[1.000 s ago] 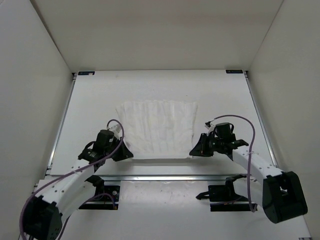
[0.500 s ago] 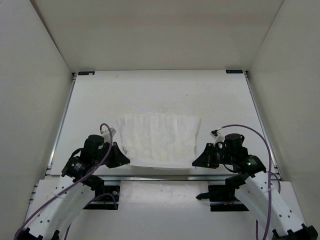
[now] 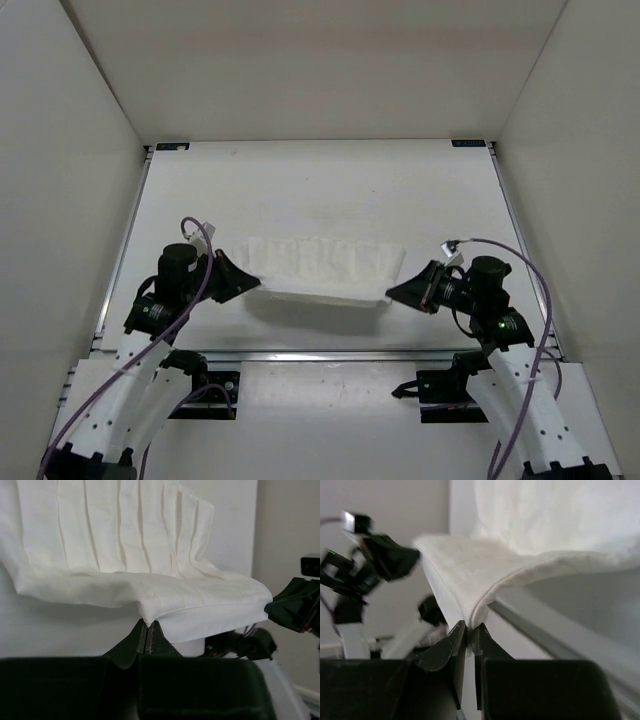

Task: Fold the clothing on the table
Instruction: Fold the skirt

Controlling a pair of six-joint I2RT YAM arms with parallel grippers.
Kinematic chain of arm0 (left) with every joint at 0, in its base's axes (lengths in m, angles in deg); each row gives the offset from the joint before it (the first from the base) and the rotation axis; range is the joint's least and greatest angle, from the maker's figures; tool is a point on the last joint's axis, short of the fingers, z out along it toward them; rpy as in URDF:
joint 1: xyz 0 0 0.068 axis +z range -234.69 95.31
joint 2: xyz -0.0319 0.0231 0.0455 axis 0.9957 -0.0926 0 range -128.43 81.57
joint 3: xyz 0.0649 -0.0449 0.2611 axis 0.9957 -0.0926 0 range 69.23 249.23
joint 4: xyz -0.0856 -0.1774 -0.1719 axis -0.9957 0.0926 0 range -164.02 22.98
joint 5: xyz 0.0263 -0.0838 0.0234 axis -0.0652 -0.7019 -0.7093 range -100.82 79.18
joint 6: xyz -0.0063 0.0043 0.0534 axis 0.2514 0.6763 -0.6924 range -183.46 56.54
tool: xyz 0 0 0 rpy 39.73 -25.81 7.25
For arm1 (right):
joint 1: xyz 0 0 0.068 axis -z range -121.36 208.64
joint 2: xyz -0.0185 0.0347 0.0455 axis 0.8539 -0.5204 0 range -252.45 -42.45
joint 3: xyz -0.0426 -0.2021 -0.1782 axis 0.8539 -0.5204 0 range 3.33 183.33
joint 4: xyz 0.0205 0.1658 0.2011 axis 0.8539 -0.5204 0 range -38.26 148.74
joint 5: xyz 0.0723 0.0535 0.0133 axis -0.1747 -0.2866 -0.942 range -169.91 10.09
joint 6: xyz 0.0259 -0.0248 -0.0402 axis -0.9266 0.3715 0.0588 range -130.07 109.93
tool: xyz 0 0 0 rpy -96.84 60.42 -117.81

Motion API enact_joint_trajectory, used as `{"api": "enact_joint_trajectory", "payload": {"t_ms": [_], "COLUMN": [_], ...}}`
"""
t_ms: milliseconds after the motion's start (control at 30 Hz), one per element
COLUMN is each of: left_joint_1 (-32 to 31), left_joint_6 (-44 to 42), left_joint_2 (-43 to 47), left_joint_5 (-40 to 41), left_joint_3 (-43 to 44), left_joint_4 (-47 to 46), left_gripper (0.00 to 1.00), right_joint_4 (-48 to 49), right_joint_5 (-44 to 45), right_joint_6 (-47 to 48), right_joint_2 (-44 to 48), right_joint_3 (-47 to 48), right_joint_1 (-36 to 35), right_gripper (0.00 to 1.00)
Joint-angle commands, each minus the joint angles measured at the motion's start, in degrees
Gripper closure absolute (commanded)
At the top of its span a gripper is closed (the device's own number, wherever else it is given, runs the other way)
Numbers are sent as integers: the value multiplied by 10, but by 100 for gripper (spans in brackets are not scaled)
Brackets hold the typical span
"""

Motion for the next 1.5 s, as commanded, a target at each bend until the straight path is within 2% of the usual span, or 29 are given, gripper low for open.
{"api": "enact_joint_trajectory", "payload": {"t_ms": [0, 100, 233, 400, 567, 667, 767, 900, 967, 1067, 1200, 1367, 1467], "left_joint_1": [46, 54, 68, 69, 60, 48, 30, 16, 22, 39, 71, 111, 118], "left_joint_6": [39, 39, 63, 61, 47, 38, 57, 87, 88, 90, 95, 94, 94], "left_joint_2": [-35, -60, -86, -119, -58, -1, 55, 94, 81, 36, -47, -251, -375], "left_joint_5": [-8, 13, 25, 16, 22, 30, 29, 13, 10, 5, 9, 6, -1], "left_joint_3": [-16, -15, -28, -30, -3, 7, -9, -53, -64, -66, -64, -37, 15], "left_joint_4": [-157, -185, -237, -266, -194, -122, -88, -95, -119, -160, -252, -364, -422], "left_gripper": [100, 100, 100, 100, 100, 100, 100, 100, 100, 100, 100, 100, 100], "right_joint_4": [277, 292, 318, 262, 134, 72, 22, 12, 30, 83, 189, 296, 357], "right_joint_5": [-23, 49, 78, 112, 165, 168, 166, 164, 162, 155, 160, 160, 147], "right_joint_6": [-109, -80, -64, -12, 18, 18, 7, -18, -24, -28, -23, -2, 8], "right_joint_2": [-24, -64, -105, -110, -28, 22, 67, 124, 120, 79, -37, -224, -383], "right_joint_3": [-22, -1, 15, 46, 79, 82, 68, 36, 26, 23, 27, 71, 112], "right_joint_1": [77, 64, 85, 82, 71, 59, 53, 46, 47, 53, 58, 67, 90], "right_gripper": [100, 100, 100, 100, 100, 100, 100, 100, 100, 100, 100, 100, 100]}}
